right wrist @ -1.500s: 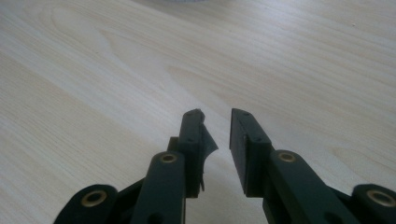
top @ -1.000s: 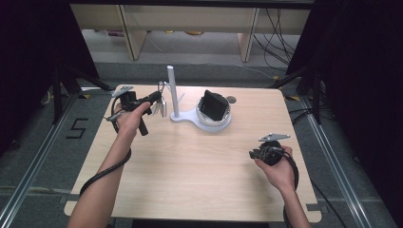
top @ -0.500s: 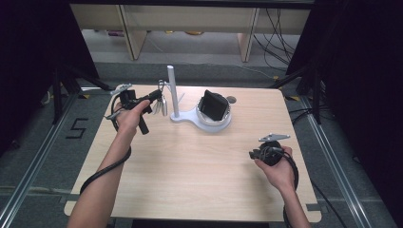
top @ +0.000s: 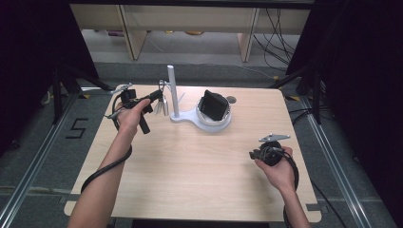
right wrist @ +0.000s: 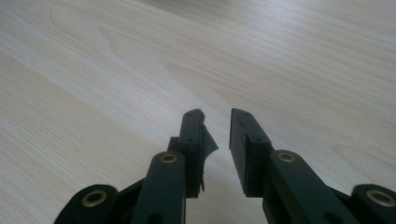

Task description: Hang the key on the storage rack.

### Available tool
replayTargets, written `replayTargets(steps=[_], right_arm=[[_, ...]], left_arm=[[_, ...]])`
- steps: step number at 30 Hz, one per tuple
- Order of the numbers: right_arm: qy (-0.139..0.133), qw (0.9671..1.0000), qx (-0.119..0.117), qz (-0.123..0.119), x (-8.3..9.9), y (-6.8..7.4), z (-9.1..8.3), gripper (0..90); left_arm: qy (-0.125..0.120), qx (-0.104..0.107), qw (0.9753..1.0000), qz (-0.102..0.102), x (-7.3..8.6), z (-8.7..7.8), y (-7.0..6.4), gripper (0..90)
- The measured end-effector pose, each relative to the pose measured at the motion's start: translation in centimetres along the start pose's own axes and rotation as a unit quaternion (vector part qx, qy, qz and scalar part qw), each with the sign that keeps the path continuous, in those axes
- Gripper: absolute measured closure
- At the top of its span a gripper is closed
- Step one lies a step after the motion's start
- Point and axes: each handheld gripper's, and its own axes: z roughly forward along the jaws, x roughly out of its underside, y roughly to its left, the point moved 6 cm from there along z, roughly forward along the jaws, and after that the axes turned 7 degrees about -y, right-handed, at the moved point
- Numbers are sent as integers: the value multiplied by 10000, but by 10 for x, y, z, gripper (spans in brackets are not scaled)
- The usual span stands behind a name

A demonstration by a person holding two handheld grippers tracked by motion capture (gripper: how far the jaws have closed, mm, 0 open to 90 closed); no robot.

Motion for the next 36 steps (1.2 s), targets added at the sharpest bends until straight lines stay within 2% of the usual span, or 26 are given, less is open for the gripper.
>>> replayTargets(steps=[4,6,9,10,13,16,17,18,19,20,23,24,31,36], right_arm=[[-21,10000,-33,-2,0,0,1,755],[-27,10000,-39,-5,0,0,1,755],[-60,9999,-28,-101,1,-1,2,755],[-30,10000,-13,-21,1,0,2,756],[22,10000,-2,9,1,0,1,755],[40,10000,-32,7,2,1,1,756],[-31,9999,-44,-105,1,-1,2,755],[-30,9999,-40,-98,1,-1,2,755],[34,10000,-29,15,2,1,1,755],[-2,10000,-12,-65,2,-1,1,755],[-25,10000,-45,-72,2,-2,2,755],[18,10000,-57,13,2,0,1,755],[14,10000,-49,9,2,0,0,755],[-4,10000,-17,-74,2,-1,1,754]], left_arm=[[7,-27,10000,-17,0,2,1,841],[20,-46,9999,-94,0,2,3,842],[26,-20,9999,-151,0,2,3,844],[21,-17,9999,-132,0,2,3,844],[30,-32,9999,-96,-1,2,3,844],[54,-57,9999,-102,0,5,3,843],[34,-62,9999,-108,0,5,2,843],[49,-59,9999,-118,1,6,2,843],[55,-61,9999,-126,1,7,2,843],[55,-66,9999,-123,1,7,2,843],[54,-85,9999,-112,1,7,3,843],[59,-96,9999,-93,2,7,3,843],[68,-137,9999,-35,2,8,4,843],[76,-180,9998,-16,3,8,5,842]])
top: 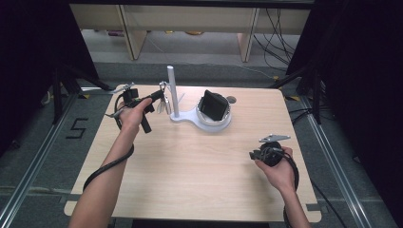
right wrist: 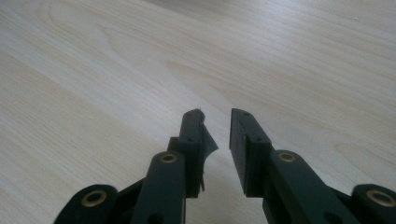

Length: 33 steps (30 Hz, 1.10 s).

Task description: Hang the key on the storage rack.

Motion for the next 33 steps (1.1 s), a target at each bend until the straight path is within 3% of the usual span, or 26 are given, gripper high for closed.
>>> replayTargets(steps=[14,18,21,23,26,29,30,31,33], right_arm=[[8,10000,11,89,0,1,-1,754],[9,10000,-3,84,0,0,-2,752],[11,10000,15,73,0,-1,-2,744],[-7,10000,35,67,0,-1,-2,741],[-26,10000,41,59,0,-1,-2,739],[-68,10000,48,14,0,-3,-2,733],[-91,10000,6,-17,0,-3,-1,730],[-31,9999,13,117,1,-2,-3,726],[-77,10000,51,35,1,-5,-2,717]], left_arm=[[36,-94,9999,96,6,7,2,844],[-50,-163,9995,284,6,6,1,817],[-182,-211,9978,607,4,2,0,739],[-229,-290,9940,1031,3,-3,-1,674],[-208,-376,9880,1485,4,-12,-3,566],[-170,-409,9794,1968,8,-28,-4,484],[-149,-440,9754,2153,11,-36,-3,466],[-148,-487,9722,2286,14,-43,-2,445],[-108,-534,9671,2484,21,-58,1,417]])
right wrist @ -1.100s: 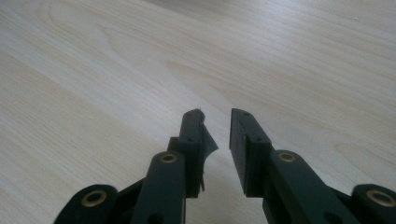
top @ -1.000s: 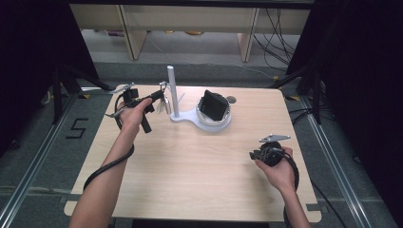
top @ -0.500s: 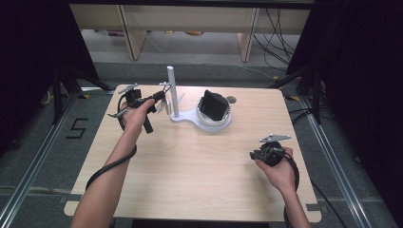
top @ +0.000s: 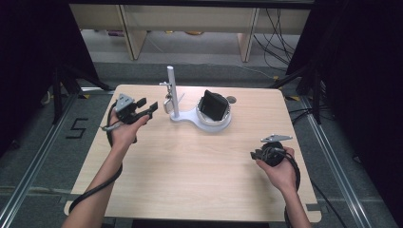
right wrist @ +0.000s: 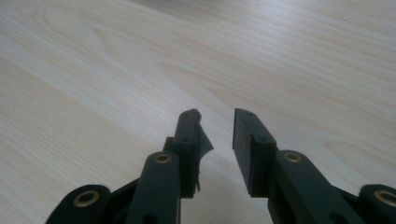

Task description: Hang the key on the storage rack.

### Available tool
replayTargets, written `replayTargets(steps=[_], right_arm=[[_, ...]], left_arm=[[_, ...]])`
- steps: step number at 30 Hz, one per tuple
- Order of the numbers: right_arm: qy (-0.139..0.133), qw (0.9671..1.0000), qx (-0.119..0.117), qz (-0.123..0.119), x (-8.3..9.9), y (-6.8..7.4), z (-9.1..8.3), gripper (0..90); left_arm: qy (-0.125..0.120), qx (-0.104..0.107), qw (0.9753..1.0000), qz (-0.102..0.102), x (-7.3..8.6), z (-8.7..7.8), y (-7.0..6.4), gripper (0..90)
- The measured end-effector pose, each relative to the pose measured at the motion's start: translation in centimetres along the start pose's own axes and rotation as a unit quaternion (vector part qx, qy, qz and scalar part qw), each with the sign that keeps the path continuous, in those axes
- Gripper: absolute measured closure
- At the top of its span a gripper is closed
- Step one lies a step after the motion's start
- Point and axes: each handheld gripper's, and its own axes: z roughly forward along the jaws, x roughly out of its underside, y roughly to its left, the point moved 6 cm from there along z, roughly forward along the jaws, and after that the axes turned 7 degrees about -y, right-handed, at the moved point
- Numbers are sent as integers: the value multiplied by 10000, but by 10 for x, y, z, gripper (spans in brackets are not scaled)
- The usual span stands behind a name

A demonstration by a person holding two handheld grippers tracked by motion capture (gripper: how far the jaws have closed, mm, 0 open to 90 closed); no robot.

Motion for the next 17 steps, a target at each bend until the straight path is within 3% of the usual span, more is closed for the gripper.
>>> replayTargets(steps=[4,11,12,13,15,16,17], right_arm=[[22,9999,-12,124,2,-1,1,702],[-53,10000,30,-73,4,-2,8,667],[-94,9999,18,-115,4,-2,9,659],[28,10000,26,44,6,1,8,651],[-113,9998,4,-150,4,0,10,634],[-35,10000,-1,44,4,3,8,625],[-47,9999,-127,65,4,4,8,619]], left_arm=[[122,-223,9994,229,28,-38,4,359],[155,-627,9977,226,88,-95,4,345],[157,-667,9973,250,91,-99,4,348],[141,-674,9974,224,92,-103,3,348],[17,-620,9980,84,89,-107,0,343],[26,-654,9978,49,88,-109,0,337],[-39,-618,9981,21,87,-108,0,331]])
